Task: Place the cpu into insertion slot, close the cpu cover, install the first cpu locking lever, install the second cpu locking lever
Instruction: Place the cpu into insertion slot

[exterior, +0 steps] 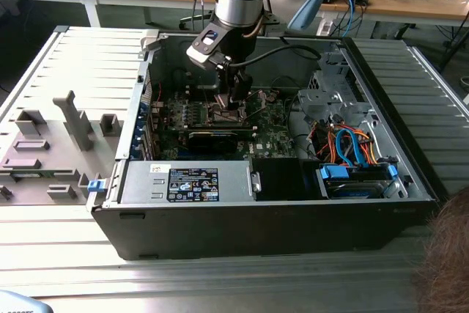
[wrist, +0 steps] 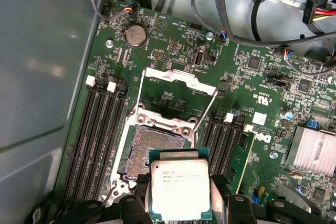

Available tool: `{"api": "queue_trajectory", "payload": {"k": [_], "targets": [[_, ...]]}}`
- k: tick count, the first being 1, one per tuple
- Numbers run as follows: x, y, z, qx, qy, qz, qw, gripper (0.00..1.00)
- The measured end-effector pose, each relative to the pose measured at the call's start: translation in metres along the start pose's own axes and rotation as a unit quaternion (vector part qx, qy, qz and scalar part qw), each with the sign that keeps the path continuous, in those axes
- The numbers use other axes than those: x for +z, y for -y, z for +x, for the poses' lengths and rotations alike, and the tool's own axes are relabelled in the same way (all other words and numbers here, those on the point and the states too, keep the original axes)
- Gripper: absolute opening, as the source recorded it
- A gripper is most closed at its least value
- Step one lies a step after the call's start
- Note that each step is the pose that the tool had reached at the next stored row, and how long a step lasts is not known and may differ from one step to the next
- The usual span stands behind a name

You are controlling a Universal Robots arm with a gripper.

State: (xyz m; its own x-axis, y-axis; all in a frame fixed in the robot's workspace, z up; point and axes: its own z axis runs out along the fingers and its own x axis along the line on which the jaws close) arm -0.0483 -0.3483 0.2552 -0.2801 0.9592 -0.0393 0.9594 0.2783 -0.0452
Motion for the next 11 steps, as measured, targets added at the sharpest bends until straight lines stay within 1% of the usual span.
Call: {"api": "queue_trajectory", "payload": {"k": [11], "targets": [[0.0,0.0,0.0,0.004,-0.0002,0.0001,0.99999,0.55]]}}
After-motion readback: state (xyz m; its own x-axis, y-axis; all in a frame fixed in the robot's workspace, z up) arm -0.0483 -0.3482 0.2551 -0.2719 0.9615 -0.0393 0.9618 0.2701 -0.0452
